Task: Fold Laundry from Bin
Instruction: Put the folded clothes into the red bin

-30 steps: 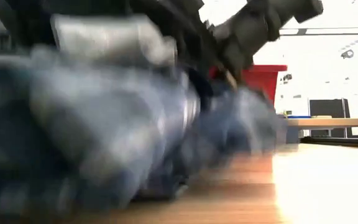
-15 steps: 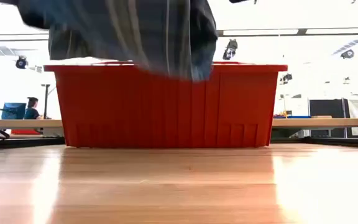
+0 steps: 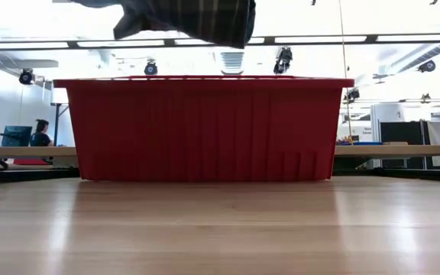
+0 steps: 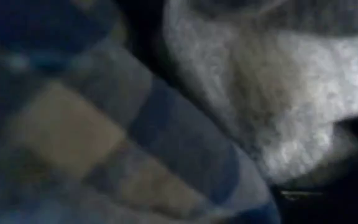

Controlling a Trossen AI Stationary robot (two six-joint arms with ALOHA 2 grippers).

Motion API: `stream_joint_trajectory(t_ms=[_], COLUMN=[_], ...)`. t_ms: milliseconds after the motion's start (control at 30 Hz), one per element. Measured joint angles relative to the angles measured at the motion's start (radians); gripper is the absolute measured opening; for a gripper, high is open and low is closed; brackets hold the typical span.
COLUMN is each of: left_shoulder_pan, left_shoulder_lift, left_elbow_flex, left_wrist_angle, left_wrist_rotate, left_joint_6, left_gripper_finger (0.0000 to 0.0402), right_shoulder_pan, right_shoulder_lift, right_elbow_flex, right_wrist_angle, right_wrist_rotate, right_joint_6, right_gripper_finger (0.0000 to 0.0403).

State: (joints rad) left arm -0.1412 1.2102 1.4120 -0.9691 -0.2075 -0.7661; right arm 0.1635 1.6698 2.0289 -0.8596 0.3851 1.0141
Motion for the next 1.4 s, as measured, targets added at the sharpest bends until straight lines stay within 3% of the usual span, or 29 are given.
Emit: stream_joint_trajectory(t_ms=[167, 300, 467, 600, 800, 1033, 1400], left_shoulder_pan=[0.174, 0.366, 0.598, 0.723, 0.748, 0.779, 0.863], left_shoulder_lift=[0.000, 0.025, 0.115, 0.231, 0.413, 0.534, 0.613], left_elbow_flex=[0.009, 0.018, 0.020, 0.055, 0.093, 0.113, 0.113], left_wrist_angle=[0.008, 0.069, 0.208, 0.302, 0.297, 0.283, 0.274], left_wrist_rotate=[0.019, 0.109, 0.174, 0.295, 0.315, 0.268, 0.168], left_joint_6=[0.084, 0.174, 0.278, 0.310, 0.332, 0.352, 0.422], left_gripper_finger=[0.0000, 0.0000, 0.0000, 0.0000, 0.0000, 0.0000, 0.0011], right_shoulder_pan=[-0.152, -0.315, -0.529, -0.674, -0.804, -0.840, -0.863], right_shoulder_lift=[0.001, 0.001, 0.004, 0.019, 0.125, 0.255, 0.387], right_elbow_flex=[0.018, 0.015, 0.014, 0.010, -0.007, -0.011, -0.010], right_wrist_angle=[-0.017, -0.017, -0.015, -0.015, -0.026, -0.010, 0.130], right_wrist_rotate=[-0.105, -0.208, -0.323, -0.412, -0.520, -0.515, -0.471], right_joint_6=[-0.096, -0.196, -0.331, -0.411, -0.513, -0.613, -0.693], right_gripper_finger=[0.0018, 0.0018, 0.0018, 0.0018, 0.0018, 0.0018, 0.0026])
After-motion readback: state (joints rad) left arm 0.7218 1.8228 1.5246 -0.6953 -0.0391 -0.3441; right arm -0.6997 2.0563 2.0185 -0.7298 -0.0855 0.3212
